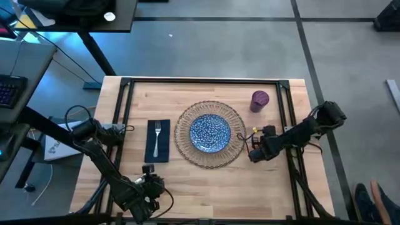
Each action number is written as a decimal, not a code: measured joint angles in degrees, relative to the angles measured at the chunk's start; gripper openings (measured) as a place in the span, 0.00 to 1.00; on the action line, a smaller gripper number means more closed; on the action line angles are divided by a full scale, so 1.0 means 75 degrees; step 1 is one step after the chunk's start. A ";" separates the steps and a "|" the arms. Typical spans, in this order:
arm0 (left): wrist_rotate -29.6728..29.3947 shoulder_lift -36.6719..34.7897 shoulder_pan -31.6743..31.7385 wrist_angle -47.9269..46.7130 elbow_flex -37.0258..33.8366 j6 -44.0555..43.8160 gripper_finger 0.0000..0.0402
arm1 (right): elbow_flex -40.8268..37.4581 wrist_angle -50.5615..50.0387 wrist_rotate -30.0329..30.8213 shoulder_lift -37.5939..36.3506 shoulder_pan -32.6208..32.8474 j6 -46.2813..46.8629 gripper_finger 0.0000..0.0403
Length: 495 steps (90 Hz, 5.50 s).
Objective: Set table place
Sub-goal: Put the silver spoon to the right of the brown placemat, then put the table knife to the left of the silver spoon
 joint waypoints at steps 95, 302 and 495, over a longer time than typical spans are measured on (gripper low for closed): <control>-0.0058 0.0003 0.0020 0.0223 -0.0003 0.0064 0.29 | 0.0629 -0.0430 -0.1500 0.0000 0.0497 -0.0697 0.28; 0.1520 -0.0003 -0.0663 -0.0416 -0.0889 -0.1496 0.29 | 0.5625 1.1198 0.2887 0.4792 0.1113 -1.1260 0.28; -0.0953 -0.0998 -0.3258 0.0061 -0.1578 -0.3667 0.29 | 0.8724 0.9627 0.1503 0.7725 0.0125 -1.2099 0.00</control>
